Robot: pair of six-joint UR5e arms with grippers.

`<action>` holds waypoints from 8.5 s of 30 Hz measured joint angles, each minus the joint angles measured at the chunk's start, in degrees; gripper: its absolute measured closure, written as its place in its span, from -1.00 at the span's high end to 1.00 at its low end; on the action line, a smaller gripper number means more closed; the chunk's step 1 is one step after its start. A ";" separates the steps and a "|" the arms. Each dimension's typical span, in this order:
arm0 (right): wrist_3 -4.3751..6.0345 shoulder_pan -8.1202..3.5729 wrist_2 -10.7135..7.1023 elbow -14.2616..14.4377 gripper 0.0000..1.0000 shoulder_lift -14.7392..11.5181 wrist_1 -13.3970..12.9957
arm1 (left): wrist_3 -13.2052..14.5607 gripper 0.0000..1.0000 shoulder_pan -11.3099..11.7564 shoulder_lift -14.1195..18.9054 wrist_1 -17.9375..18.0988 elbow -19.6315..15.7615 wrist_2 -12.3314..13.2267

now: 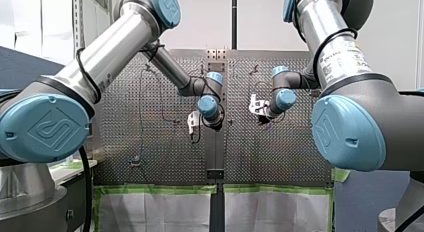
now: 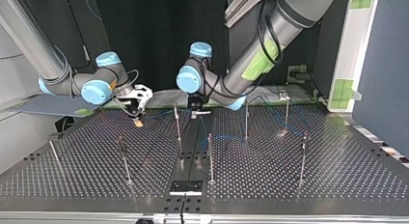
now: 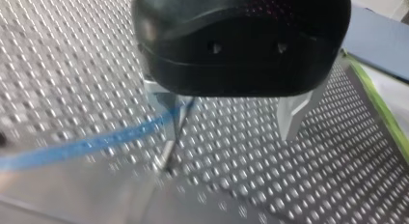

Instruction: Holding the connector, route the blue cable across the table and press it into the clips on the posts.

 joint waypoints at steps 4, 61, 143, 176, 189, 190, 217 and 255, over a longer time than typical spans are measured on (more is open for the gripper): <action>0.00 -0.01 -0.05 0.50 -1.00 0.01 0.06 | 0.03 1.00 -1.08 2.04 1.08 -2.03 0.04; 0.70 -5.01 -4.69 4.89 -1.00 -4.72 2.62 | -4.83 1.00 -12.98 -5.54 -1.38 12.07 -10.12; 2.85 -5.35 -10.97 1.83 -1.00 -12.88 5.97 | -6.50 -1.00 -13.87 -5.85 -7.39 25.39 -16.84; 4.06 -7.25 -12.81 -2.84 -1.00 -21.33 11.99 | -6.15 -1.00 -13.40 -1.67 -8.34 29.80 -19.03; 4.13 -7.85 -14.10 -3.04 -1.00 -21.20 11.87 | -5.66 -1.00 -10.23 -1.78 -3.93 30.19 -14.95; 4.13 -7.92 -14.24 -3.05 -1.00 -21.08 11.84 | -5.64 -1.00 -9.91 -1.79 -3.70 30.19 -14.41; 3.99 -10.11 -16.17 -6.22 -1.00 -17.59 11.33 | -5.75 -0.87 -6.63 -4.56 -3.10 30.54 -7.64; 3.77 -10.21 -16.98 -6.22 -1.00 -17.07 11.29 | -6.29 1.00 -9.34 1.78 -12.77 25.50 -6.18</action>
